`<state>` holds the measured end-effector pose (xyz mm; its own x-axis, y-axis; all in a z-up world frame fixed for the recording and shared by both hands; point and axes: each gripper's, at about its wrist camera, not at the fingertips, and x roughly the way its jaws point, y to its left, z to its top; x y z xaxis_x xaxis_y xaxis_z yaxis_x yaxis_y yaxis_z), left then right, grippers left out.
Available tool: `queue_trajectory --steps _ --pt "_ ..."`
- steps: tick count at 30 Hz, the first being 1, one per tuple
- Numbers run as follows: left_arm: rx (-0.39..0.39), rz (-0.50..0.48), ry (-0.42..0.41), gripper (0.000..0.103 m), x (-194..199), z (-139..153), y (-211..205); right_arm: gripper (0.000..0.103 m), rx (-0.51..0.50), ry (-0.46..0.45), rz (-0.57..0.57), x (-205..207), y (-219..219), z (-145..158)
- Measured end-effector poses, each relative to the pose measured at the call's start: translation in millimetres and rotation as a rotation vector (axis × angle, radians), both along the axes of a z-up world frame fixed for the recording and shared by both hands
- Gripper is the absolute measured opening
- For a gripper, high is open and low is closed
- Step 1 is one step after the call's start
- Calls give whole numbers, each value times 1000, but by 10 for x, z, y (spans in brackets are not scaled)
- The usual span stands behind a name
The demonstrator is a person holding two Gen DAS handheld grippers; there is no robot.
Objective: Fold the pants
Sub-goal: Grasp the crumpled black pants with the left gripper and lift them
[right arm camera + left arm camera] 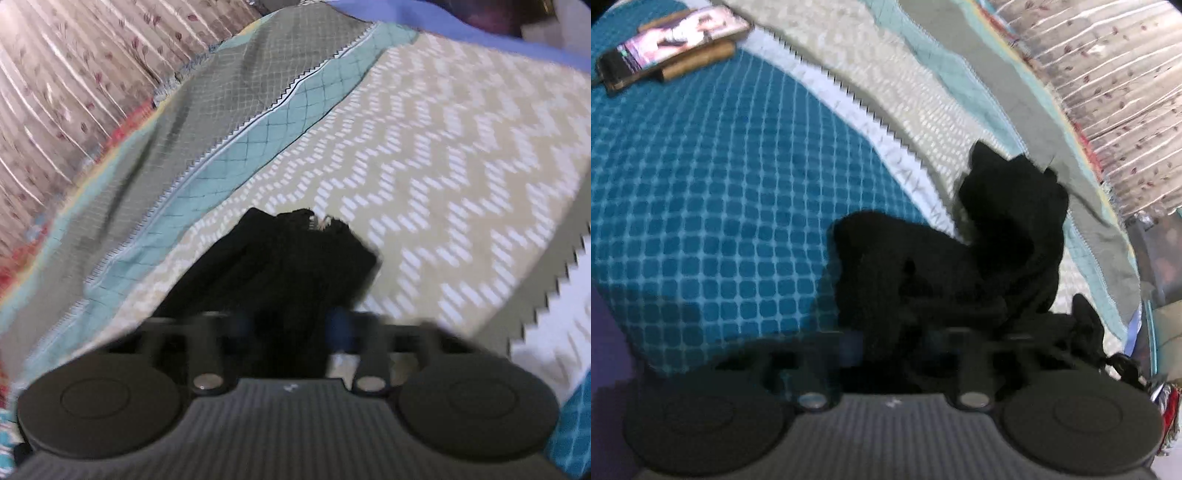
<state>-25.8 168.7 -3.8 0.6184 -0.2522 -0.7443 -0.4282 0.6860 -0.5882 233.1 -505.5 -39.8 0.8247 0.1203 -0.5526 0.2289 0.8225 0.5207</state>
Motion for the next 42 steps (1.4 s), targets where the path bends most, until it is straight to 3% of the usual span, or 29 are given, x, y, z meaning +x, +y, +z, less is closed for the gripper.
queue_trajectory --steps 1,4,8,10,12,13,16,20,23,24,26,28,30,32,34,36,38,40,42 --pt "13 0 4 11 63 29 7 8 -2 16 -2 -6 -13 40" --pt "98 -28 -103 11 346 437 151 8 30 -96 -46 -146 -165 476" --pt "41 8 -330 11 590 1167 423 8 118 -263 -141 -647 -744 1124" --pt "52 14 -412 11 539 1385 455 8 152 -344 -179 -1084 -1092 1357" --pt "65 10 -451 11 379 1429 486 8 142 -360 -190 -1495 -1395 1432" --pt "48 1 -441 11 304 1371 502 8 140 -362 -199 -1770 -1584 1382" --pt "21 -42 -356 11 84 1033 453 8 81 -202 -151 -2228 -1831 1262" --pt "51 -66 -183 11 -220 381 302 8 -13 4 -176 -3087 -2131 550" --pt "65 -59 -44 15 -367 -14 225 15 26 181 -219 -3579 -2266 52" --pt "55 -60 -20 19 -422 -86 224 15 59 201 -222 -3809 -2363 -58" --pt "50 -69 -30 26 -540 -43 277 22 74 187 -216 -4211 -2465 -49" --pt "37 -71 -72 25 -666 112 417 41 -10 202 -236 -4502 -2441 134" --pt "63 -37 -143 25 -790 318 611 41 -131 129 -276 -4950 -2559 397" --pt "114 -1 -191 25 -779 501 772 41 -208 60 -231 -5195 -2546 666" --pt "169 -7 -230 25 -595 621 852 41 -237 8 -117 -5255 -2614 835" --pt "207 -39 -255 26 -257 703 813 41 -258 -23 34 -5104 -2226 1000" --pt "216 -117 -304 36 158 724 649 41 -267 -53 184 -4884 -1850 1081" --pt "203 -180 -318 73 612 643 419 41 -257 -60 324 -4462 -1213 1061" --pt "176 -223 -308 81 1035 502 214 52 -225 -47 480 -4089 -780 1046"
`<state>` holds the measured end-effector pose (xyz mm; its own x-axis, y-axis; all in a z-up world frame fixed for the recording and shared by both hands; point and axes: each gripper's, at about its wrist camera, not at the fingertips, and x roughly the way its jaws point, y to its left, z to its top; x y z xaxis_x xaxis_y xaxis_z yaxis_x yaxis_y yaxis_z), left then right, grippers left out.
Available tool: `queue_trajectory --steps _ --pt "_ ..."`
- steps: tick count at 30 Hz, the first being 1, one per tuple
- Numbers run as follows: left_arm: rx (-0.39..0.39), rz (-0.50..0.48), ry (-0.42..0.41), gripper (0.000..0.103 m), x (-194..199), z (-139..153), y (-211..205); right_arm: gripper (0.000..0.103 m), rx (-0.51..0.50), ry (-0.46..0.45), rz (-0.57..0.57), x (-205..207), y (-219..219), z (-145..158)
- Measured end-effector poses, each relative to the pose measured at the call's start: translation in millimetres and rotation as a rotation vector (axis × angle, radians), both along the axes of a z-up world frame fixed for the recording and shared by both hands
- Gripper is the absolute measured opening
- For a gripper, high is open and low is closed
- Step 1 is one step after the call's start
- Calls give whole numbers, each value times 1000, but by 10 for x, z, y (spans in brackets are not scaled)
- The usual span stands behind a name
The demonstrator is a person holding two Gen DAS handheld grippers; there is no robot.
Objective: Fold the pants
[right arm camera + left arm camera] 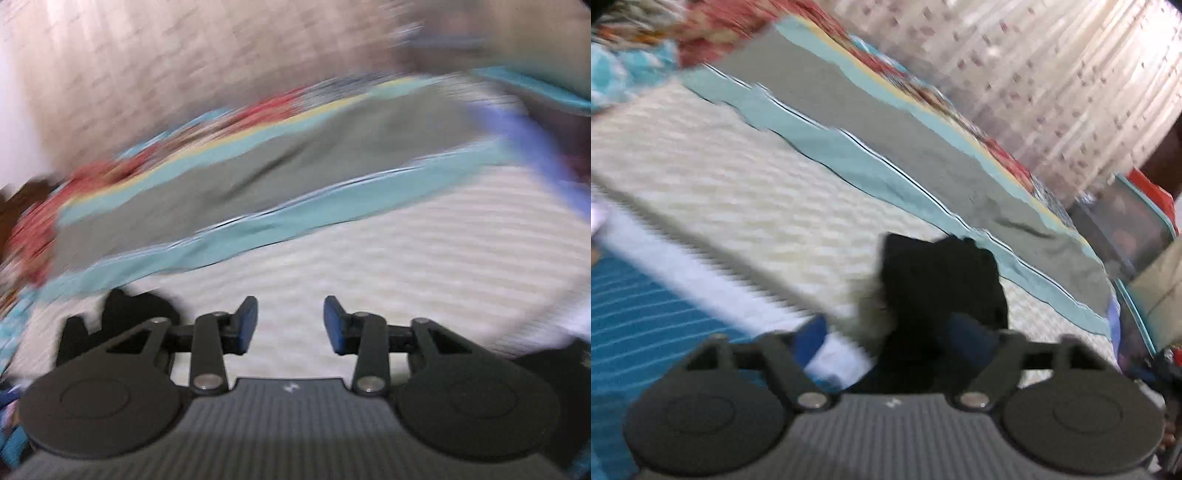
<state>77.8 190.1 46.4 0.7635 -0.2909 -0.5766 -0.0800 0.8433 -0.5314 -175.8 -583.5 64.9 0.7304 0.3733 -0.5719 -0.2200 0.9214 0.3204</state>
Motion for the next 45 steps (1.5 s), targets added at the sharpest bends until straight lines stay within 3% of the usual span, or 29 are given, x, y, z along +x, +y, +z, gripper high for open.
queue_trajectory --steps 1,2,5,7,9,10,12,14,18,20,22,24,25,26,27,28,30,32,35,37,39,42,45 --pt "-5 -12 14 81 161 -69 -99 62 7 19 57 131 278 -30" --pt "-7 -13 40 81 330 -154 -177 65 10 42 97 371 479 -44" --pt "-57 18 86 72 557 -329 -304 68 28 167 159 887 965 -181" --pt "-104 10 97 31 588 -414 -288 69 50 257 157 1219 1344 -260" --pt "-123 5 104 19 558 -454 -285 68 39 341 133 1341 1512 -391" --pt "-127 3 93 17 491 -450 -265 54 41 375 119 1526 1819 -424" --pt "-124 4 72 16 385 -409 -189 14 118 391 149 1520 1947 -425" --pt "-97 18 28 15 327 -236 -146 13 123 306 129 1366 1754 -101" --pt "-71 -4 -96 15 51 125 -201 6 302 83 35 824 915 728" --pt "-29 -67 -152 15 -79 251 -391 6 287 -55 -22 295 384 1094" --pt "47 -143 -181 15 -196 314 -655 6 242 -131 -89 -289 64 1228" --pt "148 -244 -208 15 -356 306 -980 10 154 -101 -174 -869 -255 1214" --pt "204 -291 -209 16 -435 266 -1124 16 89 -63 -219 -1106 -314 1145" --pt "271 -341 -206 16 -528 210 -1284 24 10 2 -276 -1325 -424 1053" --pt "343 -400 -205 16 -635 140 -1445 40 -79 100 -324 -1500 -511 934" --pt "403 -456 -205 18 -734 80 -1577 40 -139 165 -375 -1662 -575 829" --pt "523 -589 -196 25 -978 -79 -1811 40 -117 200 -466 -1915 -797 818" --pt "572 -677 -184 29 -1173 -139 -1897 40 -60 172 -521 -1966 -888 968" --pt "536 -732 -211 33 -1281 3 -1720 42 -44 85 -496 -1797 -846 1273" --pt "459 -697 -239 35 -1235 211 -1455 48 -33 31 -445 -1616 -725 1517" --pt "414 -597 -277 35 -1136 402 -1152 51 -37 -13 -390 -1439 -522 1706" --pt "437 -468 -289 33 -831 534 -884 52 -25 -31 -294 -1128 -495 1741" --pt "493 -514 -269 37 -452 479 -906 56 -34 -20 -198 -724 -270 1752"
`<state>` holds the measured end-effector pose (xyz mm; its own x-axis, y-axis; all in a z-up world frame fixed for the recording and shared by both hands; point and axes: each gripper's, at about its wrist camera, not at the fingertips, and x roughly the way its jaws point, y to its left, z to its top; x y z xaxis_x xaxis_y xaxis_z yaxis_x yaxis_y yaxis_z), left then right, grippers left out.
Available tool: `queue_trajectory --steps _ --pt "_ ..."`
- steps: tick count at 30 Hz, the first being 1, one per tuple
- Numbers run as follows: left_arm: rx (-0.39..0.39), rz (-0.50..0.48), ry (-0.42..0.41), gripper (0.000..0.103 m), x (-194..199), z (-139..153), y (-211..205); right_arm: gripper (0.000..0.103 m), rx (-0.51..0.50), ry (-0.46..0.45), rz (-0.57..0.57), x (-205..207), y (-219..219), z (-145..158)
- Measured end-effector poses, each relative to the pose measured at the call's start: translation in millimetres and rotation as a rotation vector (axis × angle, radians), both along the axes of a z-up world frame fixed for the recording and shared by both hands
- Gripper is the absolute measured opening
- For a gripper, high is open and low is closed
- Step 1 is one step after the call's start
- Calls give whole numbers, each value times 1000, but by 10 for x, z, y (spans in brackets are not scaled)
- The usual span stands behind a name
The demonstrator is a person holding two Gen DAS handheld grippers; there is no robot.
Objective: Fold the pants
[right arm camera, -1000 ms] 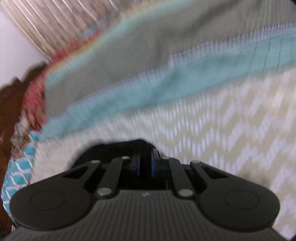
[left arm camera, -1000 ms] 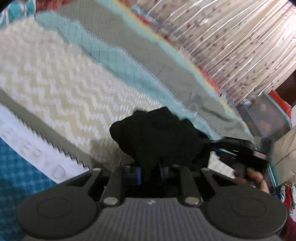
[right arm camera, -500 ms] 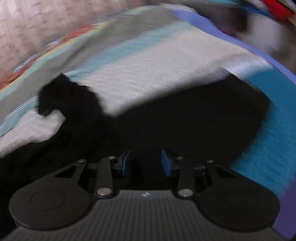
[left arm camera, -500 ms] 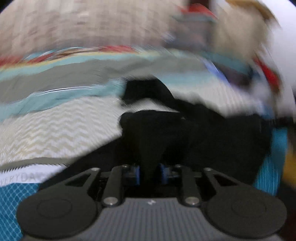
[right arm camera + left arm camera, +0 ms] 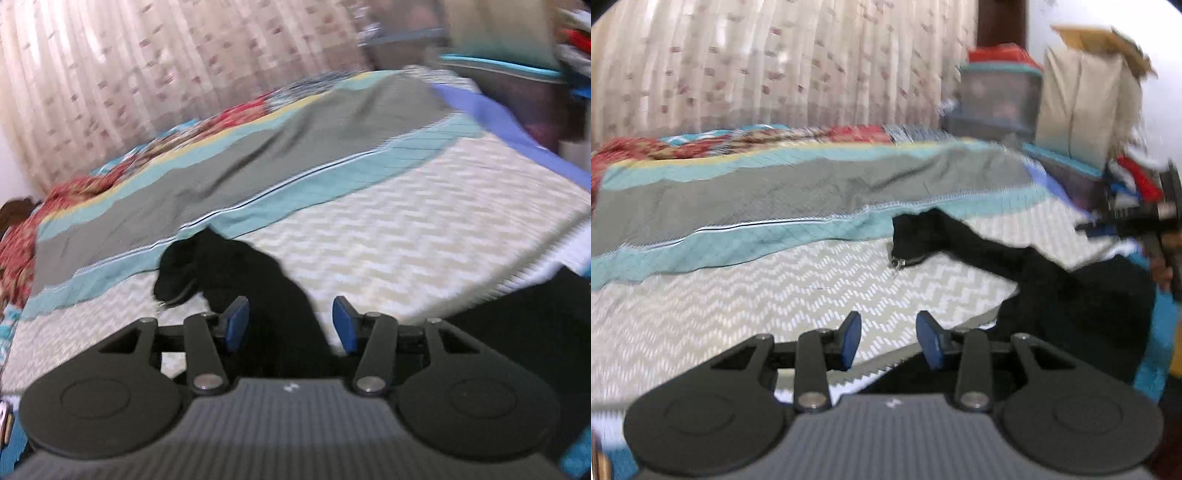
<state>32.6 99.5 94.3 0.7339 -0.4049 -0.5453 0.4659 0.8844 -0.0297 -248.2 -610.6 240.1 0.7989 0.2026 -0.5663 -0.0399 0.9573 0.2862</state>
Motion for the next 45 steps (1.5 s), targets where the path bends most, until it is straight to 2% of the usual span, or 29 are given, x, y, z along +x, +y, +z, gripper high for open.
queue_trajectory --steps 2,4,6,7,8,9,10,12,15,18,20,21,22,23,24,27,29,31,33,35,36,37,38,39,41,42,43,44,45 --pt "18 -89 29 56 194 -76 -167 63 -19 15 69 416 63 46" --pt "-6 -212 85 89 319 -177 -348 73 -49 12 134 577 195 21" --pt "-19 -354 130 98 374 -328 -476 79 -108 12 209 843 407 37" --pt "-4 -379 146 97 432 -404 -528 81 -136 16 260 897 450 -7" --pt "5 -388 171 93 510 -482 -588 82 -170 20 309 1016 580 -3" --pt "4 -396 207 76 572 -560 -630 83 -209 21 362 1132 735 2" --pt "-5 -391 251 44 642 -641 -655 86 -247 24 418 1244 926 4" --pt "-4 -329 314 11 778 -741 -635 86 -327 34 542 1429 1216 -55" --pt "-81 -175 304 9 762 -717 -357 86 -502 3 688 1494 1738 -233" --pt "-242 38 224 7 627 -475 181 86 -686 -9 766 1607 2119 -524" --pt "-348 229 166 6 480 -328 616 79 -767 31 737 1778 2215 -759" --pt "-389 319 151 5 401 -283 826 41 -766 63 720 1865 2201 -841" --pt "-422 406 143 5 321 -263 1028 9 -747 106 684 1972 2152 -895" --pt "-434 460 131 4 260 -238 1151 3 -731 113 611 2062 2084 -896" --pt "-433 495 119 4 203 -226 1248 2 -677 83 548 2122 1933 -809" --pt "-330 520 80 2 188 -172 1242 2 -477 22 327 2290 1288 -379" --pt "-289 529 58 2 265 -133 1189 2 -426 -4 157 2370 725 -155" --pt "-297 570 58 2 375 -166 1176 3 -409 14 13 2431 178 6" --pt "-325 575 63 4 447 -156 1156 9 -340 57 -16 2468 -183 77" --pt "-312 510 100 20 618 -183 1034 16 -262 104 41 2514 -254 74" --pt "-270 472 110 43 724 -211 921 30 -244 114 87 2537 -167 50" --pt "-216 424 119 70 822 -249 790 53 -236 112 146 2559 -5 15" --pt "-157 356 132 77 933 -300 650 62 -234 101 211 2589 209 -32" --pt "-97 294 144 79 1026 -363 518 72 -236 90 279 2611 450 -92" --pt "-29 219 198 84 1158 -508 344 81 -286 83 445 2608 1040 -272" --pt "-23 183 250 92 1233 -591 291 86 -343 76 541 2605 1383 -400" --pt "-29 158 299 96 1291 -666 248 87 -419 61 633 2600 1708 -540" --pt "-33 144 341 95 1337 -743 216 87 -513 44 719 2570 2036 -708" --pt "-27 138 371 88 1367 -826 172 87 -615 28 795 2530 2358 -910"
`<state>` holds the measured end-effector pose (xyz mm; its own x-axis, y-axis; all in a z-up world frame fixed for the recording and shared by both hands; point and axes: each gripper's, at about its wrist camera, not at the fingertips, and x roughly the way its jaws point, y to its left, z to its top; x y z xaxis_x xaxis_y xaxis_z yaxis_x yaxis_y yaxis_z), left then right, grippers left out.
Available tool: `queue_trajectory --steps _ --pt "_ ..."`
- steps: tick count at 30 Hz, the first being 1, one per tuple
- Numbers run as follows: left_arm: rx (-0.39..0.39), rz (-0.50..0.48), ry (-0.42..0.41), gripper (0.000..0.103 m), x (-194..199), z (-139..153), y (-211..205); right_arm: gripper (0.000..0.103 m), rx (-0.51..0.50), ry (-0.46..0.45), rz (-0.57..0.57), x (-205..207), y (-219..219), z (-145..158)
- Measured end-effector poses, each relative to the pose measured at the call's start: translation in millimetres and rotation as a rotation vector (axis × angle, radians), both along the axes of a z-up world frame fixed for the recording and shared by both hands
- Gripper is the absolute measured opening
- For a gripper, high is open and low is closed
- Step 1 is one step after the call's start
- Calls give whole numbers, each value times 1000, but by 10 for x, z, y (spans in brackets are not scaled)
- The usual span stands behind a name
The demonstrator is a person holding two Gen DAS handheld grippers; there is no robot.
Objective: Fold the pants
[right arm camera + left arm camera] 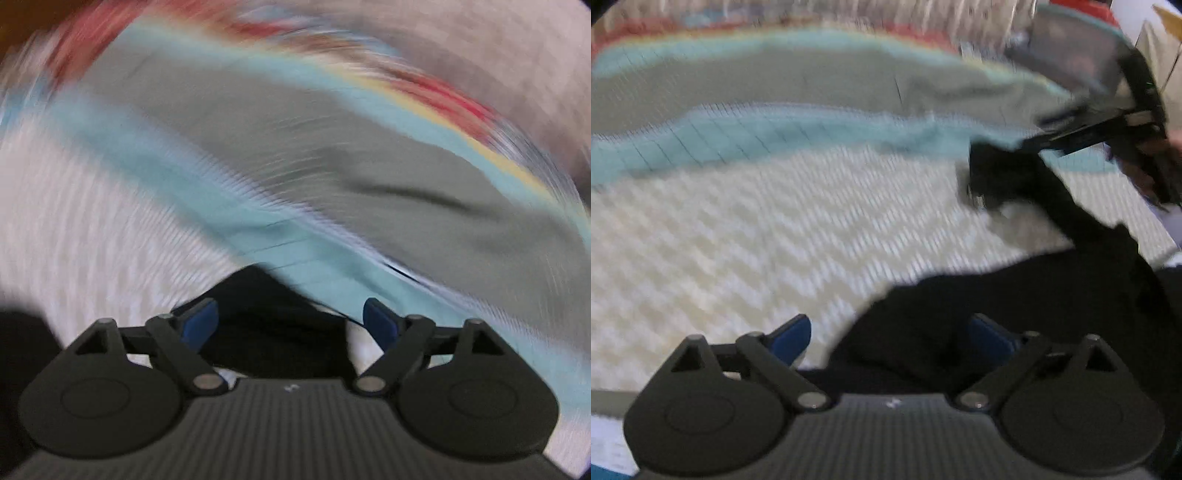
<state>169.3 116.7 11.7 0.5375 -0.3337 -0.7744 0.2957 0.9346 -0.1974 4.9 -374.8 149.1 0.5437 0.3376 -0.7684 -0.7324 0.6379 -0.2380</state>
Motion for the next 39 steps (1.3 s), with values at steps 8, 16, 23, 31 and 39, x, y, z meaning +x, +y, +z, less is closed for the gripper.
queue_trajectory --steps 8,16,23,31,39 --pt "41 87 -69 13 -191 -34 -92 5 -114 -9 -154 809 637 -795" --pt "-167 485 -244 12 -788 391 747 5 367 -187 -893 1239 -1535 134" --pt "-218 517 -206 13 -711 281 781 5 634 -81 -1254 1060 -2880 -50" --pt "-159 585 -172 12 -488 285 622 5 793 131 -1388 1458 -2975 -1172" --pt "-342 595 -365 12 -937 920 835 5 1224 83 -1246 1414 -3207 -712"
